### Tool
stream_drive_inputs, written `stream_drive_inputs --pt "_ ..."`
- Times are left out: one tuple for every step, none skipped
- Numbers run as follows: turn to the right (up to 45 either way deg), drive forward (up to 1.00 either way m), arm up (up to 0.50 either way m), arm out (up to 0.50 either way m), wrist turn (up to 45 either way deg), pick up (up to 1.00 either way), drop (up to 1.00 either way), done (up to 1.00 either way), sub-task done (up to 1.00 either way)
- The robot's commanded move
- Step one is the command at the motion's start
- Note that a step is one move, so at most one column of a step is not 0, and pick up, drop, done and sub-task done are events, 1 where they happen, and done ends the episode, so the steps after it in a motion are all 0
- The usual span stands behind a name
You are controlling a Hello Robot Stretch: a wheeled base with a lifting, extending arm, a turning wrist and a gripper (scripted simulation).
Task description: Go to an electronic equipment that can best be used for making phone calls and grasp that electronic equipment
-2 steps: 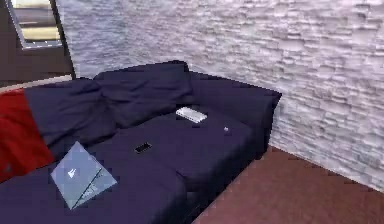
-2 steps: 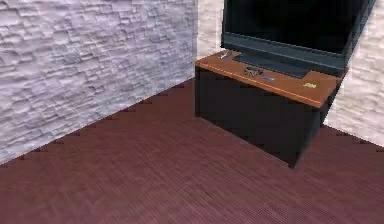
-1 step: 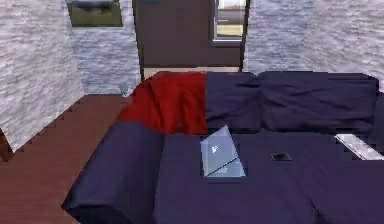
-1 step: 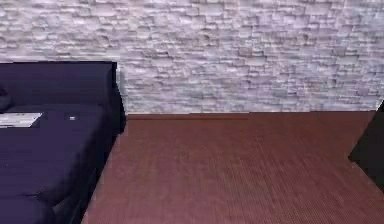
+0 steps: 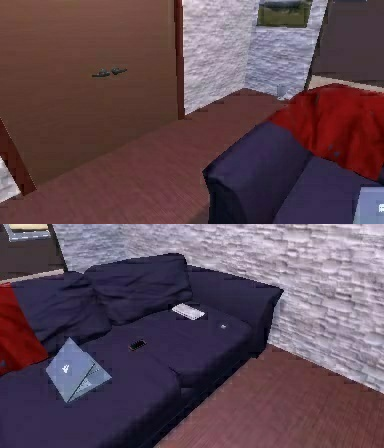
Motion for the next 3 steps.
stream_drive_inputs --pt "-15.0 0.0 0.0 0.0 0.0 0.0 0.0 0.0 0.0" --pt "45.0 0.0 0.0 0.0 0.0 0.0 0.0 0.0 0.0" --pt "45.0 0.0 0.0 0.0 0.0 0.0 0.0 0.0 0.0"
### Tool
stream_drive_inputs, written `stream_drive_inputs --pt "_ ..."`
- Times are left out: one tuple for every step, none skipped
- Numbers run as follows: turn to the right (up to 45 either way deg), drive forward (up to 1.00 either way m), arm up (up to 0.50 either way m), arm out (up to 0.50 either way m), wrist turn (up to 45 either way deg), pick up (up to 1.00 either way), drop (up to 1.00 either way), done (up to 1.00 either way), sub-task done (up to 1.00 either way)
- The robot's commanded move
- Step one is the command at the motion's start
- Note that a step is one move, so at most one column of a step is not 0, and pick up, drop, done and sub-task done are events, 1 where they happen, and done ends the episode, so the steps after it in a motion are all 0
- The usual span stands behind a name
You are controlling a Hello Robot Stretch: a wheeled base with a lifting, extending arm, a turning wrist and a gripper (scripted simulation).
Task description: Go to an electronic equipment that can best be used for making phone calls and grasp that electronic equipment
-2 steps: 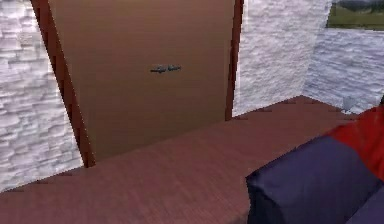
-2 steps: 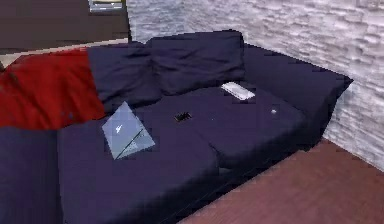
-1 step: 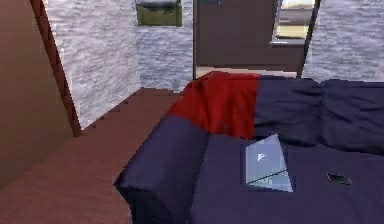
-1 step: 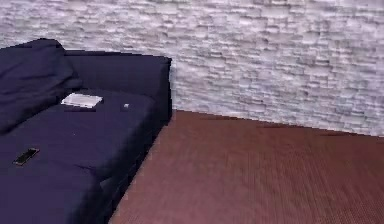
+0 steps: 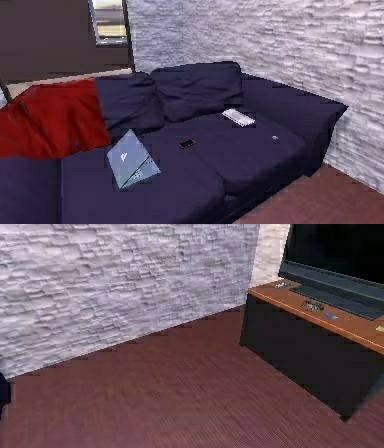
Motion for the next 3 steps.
stream_drive_inputs --pt "36.0 0.0 0.0 0.0 0.0 0.0 0.0 0.0 0.0" --pt "0.0 1.0 0.0 0.0 0.0 0.0 0.0 0.0 0.0" --pt "15.0 0.0 0.0 0.0 0.0 0.0 0.0 0.0 0.0"
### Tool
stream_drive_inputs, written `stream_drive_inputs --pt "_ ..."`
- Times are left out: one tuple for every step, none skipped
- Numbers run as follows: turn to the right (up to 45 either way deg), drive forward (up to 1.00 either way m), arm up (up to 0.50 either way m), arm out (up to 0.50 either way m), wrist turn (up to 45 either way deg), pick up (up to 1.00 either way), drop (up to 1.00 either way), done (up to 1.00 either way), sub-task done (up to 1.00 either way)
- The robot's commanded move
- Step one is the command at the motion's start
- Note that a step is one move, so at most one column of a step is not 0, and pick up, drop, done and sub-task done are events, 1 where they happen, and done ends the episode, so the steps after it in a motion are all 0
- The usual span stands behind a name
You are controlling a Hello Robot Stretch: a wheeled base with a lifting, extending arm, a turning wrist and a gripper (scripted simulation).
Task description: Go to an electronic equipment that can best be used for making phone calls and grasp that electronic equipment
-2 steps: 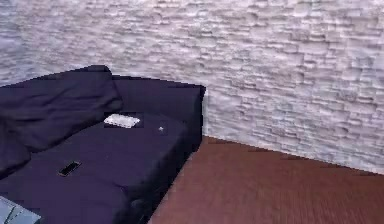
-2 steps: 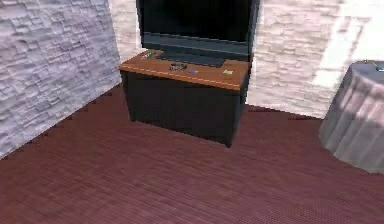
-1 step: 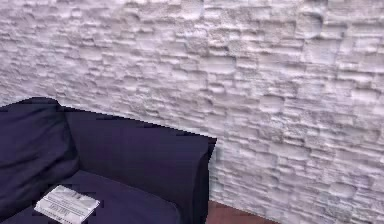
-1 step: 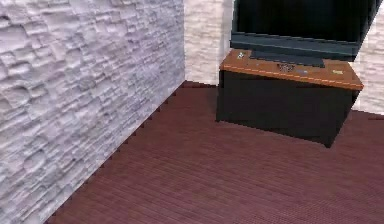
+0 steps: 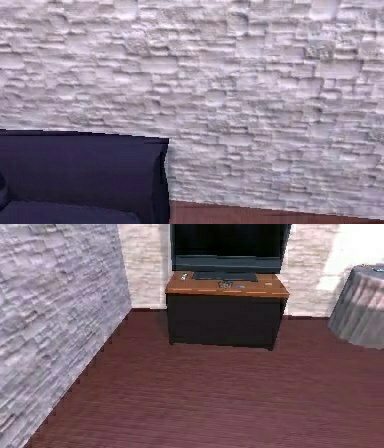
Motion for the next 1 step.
stream_drive_inputs --pt "0.0 0.1 0.0 0.0 0.0 0.0 0.0 0.0 0.0"
